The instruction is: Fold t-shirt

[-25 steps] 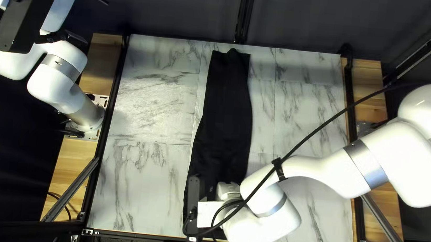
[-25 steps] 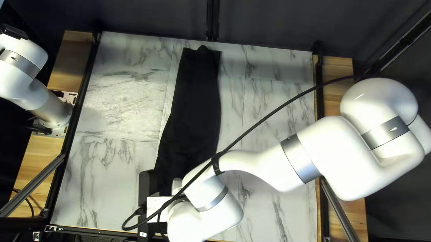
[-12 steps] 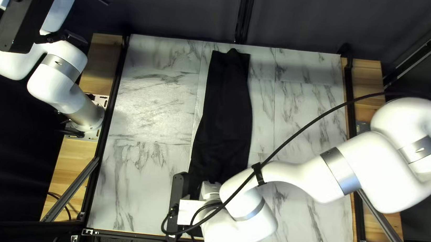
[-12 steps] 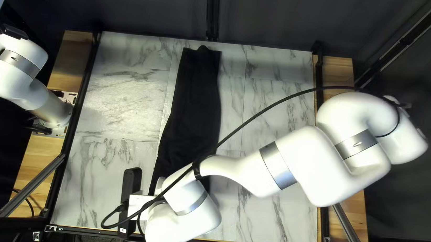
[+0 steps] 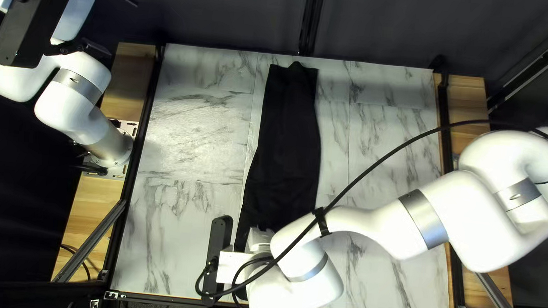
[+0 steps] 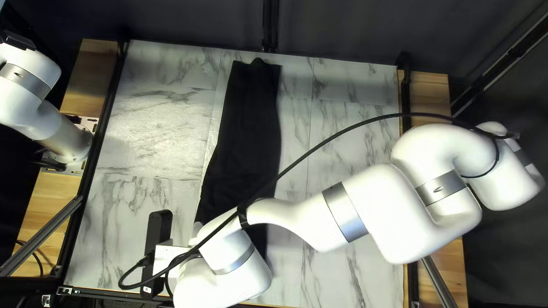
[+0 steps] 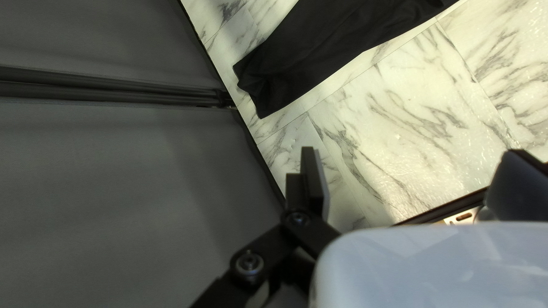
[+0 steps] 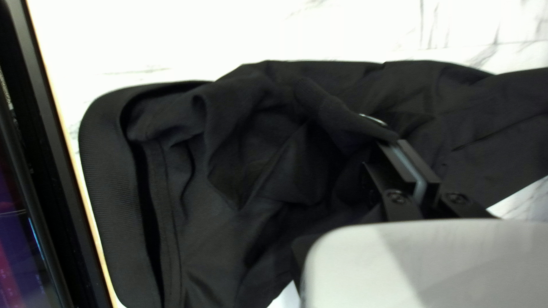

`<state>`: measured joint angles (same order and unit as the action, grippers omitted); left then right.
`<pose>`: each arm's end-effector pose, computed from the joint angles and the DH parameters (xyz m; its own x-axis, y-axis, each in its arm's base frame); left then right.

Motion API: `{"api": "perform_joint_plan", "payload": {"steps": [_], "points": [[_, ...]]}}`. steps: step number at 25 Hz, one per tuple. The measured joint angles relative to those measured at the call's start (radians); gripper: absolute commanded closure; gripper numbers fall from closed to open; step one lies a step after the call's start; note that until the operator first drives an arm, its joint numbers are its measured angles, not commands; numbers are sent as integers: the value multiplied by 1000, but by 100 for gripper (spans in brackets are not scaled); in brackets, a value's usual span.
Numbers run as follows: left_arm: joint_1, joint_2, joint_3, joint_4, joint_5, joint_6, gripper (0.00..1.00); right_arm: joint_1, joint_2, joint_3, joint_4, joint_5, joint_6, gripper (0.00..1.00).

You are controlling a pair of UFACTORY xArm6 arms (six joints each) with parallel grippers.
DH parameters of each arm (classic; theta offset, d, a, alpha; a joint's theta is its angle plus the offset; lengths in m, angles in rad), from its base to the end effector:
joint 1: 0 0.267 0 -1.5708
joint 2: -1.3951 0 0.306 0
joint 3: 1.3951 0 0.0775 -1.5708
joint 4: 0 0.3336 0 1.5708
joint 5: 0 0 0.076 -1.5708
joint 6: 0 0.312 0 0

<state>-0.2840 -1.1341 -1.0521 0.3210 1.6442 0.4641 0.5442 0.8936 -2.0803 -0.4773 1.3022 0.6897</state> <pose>0.2142 0.0416 0.4839 0.6986 -0.6248 0.3487 -0.4515 -0.7630 -0.4626 0.6296 0.2303 0.0714 0.9859 0.0459 0.1609 -0.0262 -0.9074 0.4194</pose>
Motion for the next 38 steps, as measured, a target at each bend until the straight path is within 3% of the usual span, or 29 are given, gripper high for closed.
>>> {"api": "perform_joint_plan", "payload": {"steps": [8, 15, 25, 27, 28, 31, 35, 38], "points": [[0, 0, 0, 0, 0, 0, 0, 15, -10, -45, 11, 78, -72, 0], [0, 0, 0, 0, 0, 0, 0, 15, 97, -280, 17, 226, -252, 0], [0, 0, 0, 0, 0, 0, 0, 14, 98, -285, 18, 232, -265, 0], [0, 0, 0, 0, 0, 0, 0, 9, 51, -204, 16, 184, -246, 0], [0, 0, 0, 0, 0, 0, 0, 5, 13, -124, 13, 144, -226, 0], [0, 0, 0, 0, 0, 0, 0, -12, -149, 210, -3, -21, -118, 0], [0, 0, 0, 0, 0, 0, 0, -40, -442, 688, -42, -272, 165, 0], [0, 0, 0, 0, 0, 0, 0, -48, -637, 915, -88, -418, 423, 0]]}}
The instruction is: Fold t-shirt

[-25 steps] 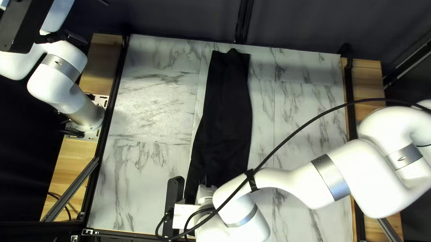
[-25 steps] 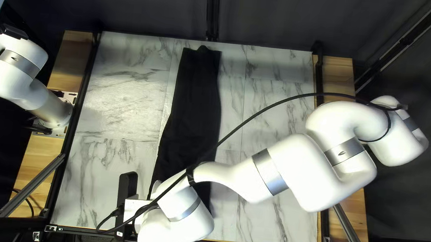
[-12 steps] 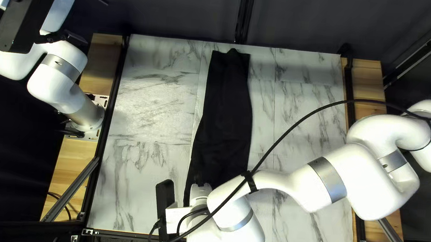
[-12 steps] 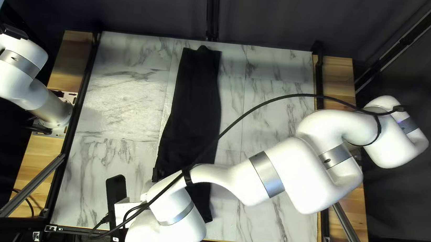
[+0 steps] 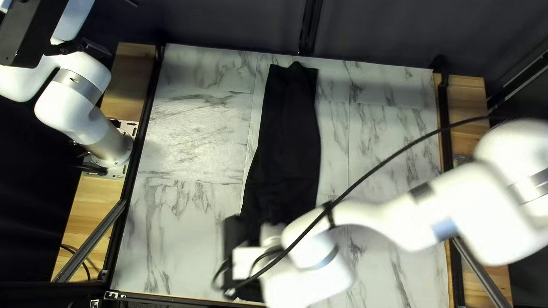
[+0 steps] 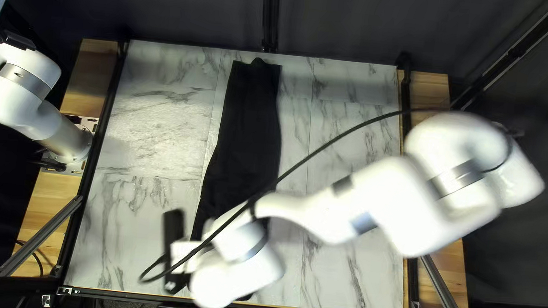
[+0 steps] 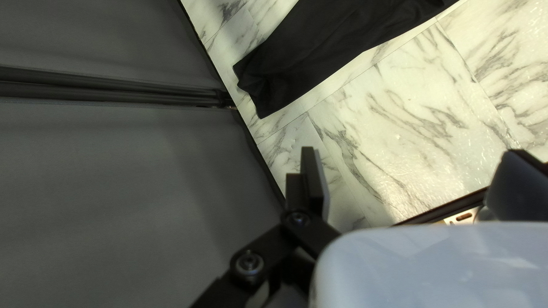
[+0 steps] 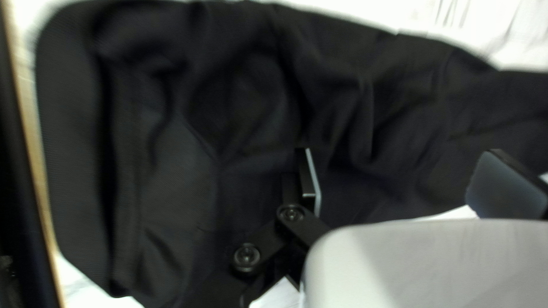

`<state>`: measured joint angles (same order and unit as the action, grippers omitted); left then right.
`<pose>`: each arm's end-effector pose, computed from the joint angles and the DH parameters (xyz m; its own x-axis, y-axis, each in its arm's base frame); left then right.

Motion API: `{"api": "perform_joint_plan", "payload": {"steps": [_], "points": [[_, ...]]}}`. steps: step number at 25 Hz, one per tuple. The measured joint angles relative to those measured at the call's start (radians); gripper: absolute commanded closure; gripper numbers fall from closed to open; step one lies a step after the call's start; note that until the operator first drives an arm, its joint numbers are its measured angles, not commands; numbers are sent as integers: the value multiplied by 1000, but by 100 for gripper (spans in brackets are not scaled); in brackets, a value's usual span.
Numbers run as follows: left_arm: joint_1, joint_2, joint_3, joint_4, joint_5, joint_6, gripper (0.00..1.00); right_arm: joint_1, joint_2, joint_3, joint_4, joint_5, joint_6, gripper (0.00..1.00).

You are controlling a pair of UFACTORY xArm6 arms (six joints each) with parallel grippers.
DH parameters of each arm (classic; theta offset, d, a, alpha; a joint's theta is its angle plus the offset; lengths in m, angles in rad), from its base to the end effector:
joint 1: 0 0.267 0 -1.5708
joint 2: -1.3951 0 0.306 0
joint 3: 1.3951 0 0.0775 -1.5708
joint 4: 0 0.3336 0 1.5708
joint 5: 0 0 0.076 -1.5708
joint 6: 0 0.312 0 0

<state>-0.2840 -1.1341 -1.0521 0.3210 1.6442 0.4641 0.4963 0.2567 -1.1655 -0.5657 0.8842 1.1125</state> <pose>0.2142 0.0416 0.4839 0.6986 -0.6248 0.3487 -0.4515 -0.7630 -0.4626 0.5251 0.1666 0.1146 0.9141 -0.1950 0.3556 -0.2894 -0.9280 0.2349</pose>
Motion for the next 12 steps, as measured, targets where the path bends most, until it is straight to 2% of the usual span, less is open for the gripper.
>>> {"api": "perform_joint_plan", "payload": {"steps": [3, 7, 9, 12], "points": [[0, 0, 0, 0, 0, 0, 0, 4, -141, 142, -69, -87, 234, 0], [0, 0, 0, 0, 0, 0, 0, -2, -271, 280, -179, -170, 517, 0], [0, 0, 0, 0, 0, 0, 0, -11, -313, 328, -222, -209, 596, 0], [0, 0, 0, 0, 0, 0, 0, -13, -324, 340, -236, -222, 621, 0]]}}
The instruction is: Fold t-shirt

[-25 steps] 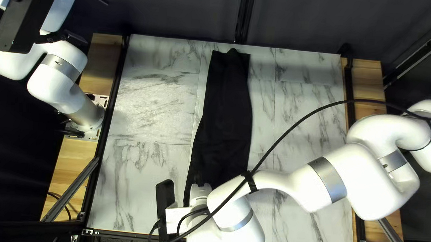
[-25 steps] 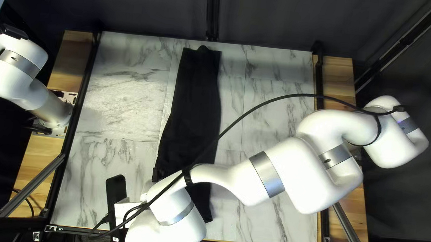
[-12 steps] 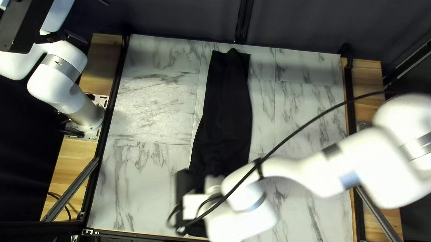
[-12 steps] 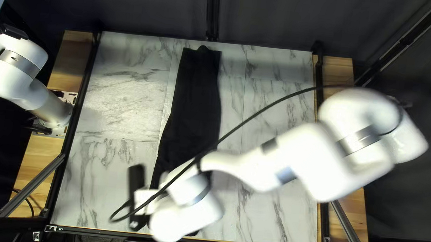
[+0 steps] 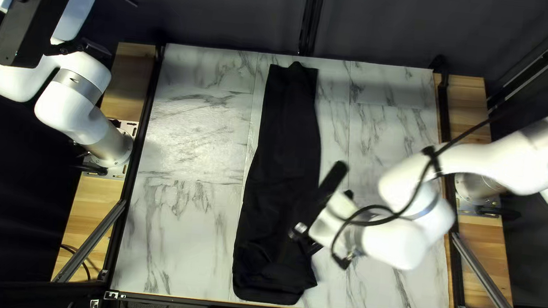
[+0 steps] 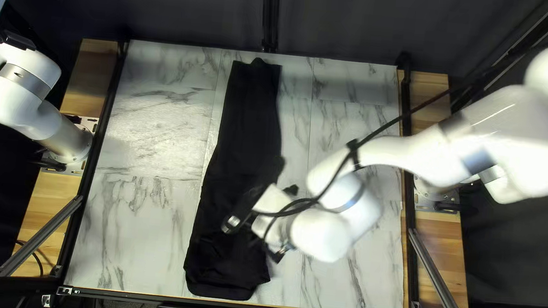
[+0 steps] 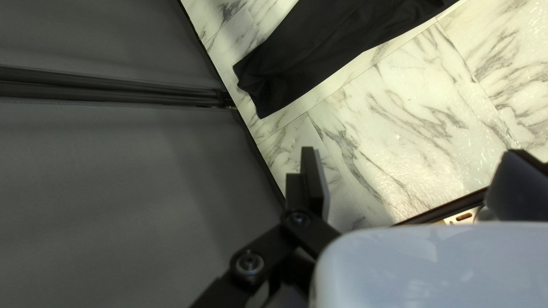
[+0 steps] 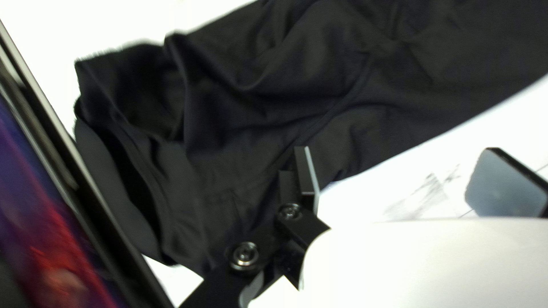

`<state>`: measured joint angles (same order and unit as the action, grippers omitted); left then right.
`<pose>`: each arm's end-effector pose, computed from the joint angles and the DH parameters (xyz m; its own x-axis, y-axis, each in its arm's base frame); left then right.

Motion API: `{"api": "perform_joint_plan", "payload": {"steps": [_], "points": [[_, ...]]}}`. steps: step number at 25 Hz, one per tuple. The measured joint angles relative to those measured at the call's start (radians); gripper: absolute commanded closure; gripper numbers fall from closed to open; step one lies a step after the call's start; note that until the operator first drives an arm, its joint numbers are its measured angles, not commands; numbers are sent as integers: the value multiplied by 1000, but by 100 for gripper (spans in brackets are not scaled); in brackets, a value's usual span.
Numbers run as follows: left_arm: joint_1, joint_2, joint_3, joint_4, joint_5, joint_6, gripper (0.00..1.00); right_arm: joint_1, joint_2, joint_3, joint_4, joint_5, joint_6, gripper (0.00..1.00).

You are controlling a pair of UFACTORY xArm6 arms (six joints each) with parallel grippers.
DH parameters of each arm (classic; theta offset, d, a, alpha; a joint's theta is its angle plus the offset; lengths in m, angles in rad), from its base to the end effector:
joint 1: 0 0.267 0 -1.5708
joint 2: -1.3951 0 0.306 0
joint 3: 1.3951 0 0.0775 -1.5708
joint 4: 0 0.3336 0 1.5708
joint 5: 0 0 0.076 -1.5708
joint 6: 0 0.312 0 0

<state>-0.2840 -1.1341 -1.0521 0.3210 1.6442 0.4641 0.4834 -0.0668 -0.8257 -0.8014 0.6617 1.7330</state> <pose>0.2142 0.0416 0.4839 0.6986 -0.6248 0.3487 -0.4515 -0.7630 -0.4626 0.4975 0.1542 0.1671 0.6378 -0.5440 0.5452 -0.5757 -0.8070 -0.1316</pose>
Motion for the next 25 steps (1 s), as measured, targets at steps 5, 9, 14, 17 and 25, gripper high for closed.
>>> {"api": "perform_joint_plan", "payload": {"steps": [5, 9, 14, 17, 25], "points": [[0, 0, 0, 0, 0, 0, 0, -28, -43, 45, 13, -40, -58, 0], [0, 0, 0, 0, 0, 0, 0, -86, -239, 169, 47, -100, -169, 0], [0, 0, 0, 0, 0, 0, 0, -119, -499, 251, 164, -29, -420, 0], [0, 0, 0, 0, 0, 0, 0, -131, -643, 253, 260, 103, -615, 0], [0, 0, 0, 0, 0, 0, 0, -190, -949, 116, 440, 546, -1000, 0]]}}
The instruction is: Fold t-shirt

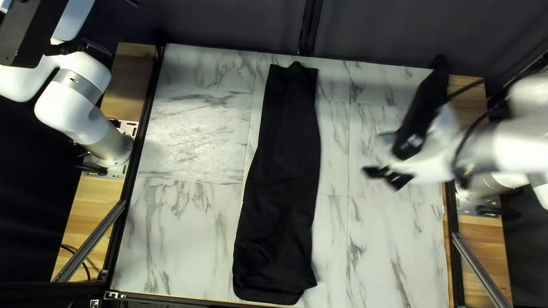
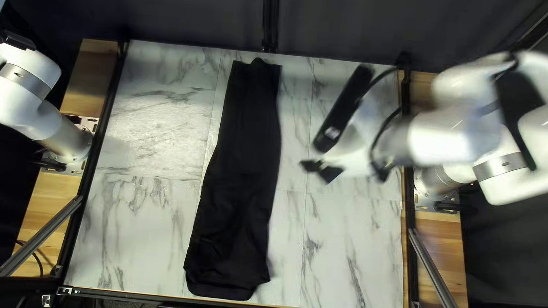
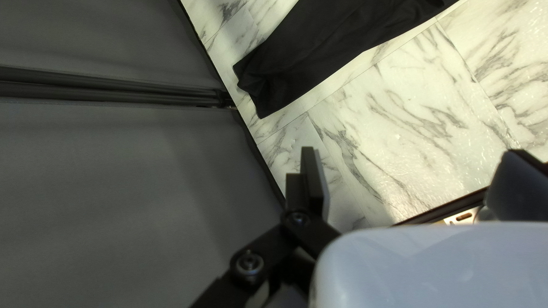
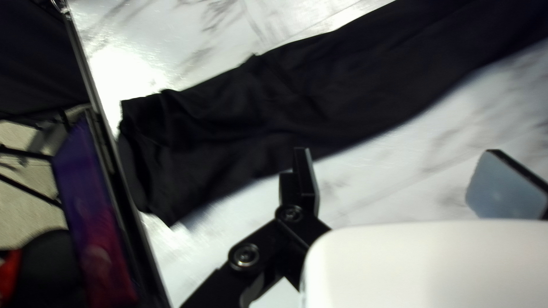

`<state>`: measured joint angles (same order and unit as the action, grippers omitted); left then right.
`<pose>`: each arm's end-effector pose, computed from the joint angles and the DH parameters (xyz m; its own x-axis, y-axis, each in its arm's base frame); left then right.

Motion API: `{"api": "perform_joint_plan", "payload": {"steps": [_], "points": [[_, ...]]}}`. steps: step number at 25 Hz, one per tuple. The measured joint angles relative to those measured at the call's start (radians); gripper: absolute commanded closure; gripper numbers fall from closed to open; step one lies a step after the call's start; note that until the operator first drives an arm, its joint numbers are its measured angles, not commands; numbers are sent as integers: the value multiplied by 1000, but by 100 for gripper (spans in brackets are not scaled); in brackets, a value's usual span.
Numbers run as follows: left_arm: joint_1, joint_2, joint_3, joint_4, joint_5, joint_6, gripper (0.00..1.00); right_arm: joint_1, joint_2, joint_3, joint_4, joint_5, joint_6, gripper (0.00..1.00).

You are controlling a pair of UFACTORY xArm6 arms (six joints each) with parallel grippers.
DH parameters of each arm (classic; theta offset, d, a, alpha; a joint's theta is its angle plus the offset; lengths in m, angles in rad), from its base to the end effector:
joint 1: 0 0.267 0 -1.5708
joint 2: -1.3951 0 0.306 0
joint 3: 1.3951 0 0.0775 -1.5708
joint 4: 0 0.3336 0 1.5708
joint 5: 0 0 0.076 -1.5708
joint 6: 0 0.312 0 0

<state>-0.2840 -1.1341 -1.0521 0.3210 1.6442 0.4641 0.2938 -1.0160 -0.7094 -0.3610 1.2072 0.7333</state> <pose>0.2142 0.0416 0.4839 0.6986 -0.6248 0.3487 -0.4515 -0.7630 -0.4626 0.3216 -0.0003 0.3826 0.7397 -0.3329 0.5848 -0.3718 -0.9265 -0.0571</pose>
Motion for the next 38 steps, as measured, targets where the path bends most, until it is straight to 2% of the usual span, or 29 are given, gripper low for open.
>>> {"api": "perform_joint_plan", "payload": {"steps": [4, 38], "points": [[0, 0, 0, 0, 0, 0, 0, -3, -28, -26, 10, 51, -24, 0], [0, 0, 0, 0, 0, 0, 0, -3, -29, -27, 10, 53, -25, 0]]}}
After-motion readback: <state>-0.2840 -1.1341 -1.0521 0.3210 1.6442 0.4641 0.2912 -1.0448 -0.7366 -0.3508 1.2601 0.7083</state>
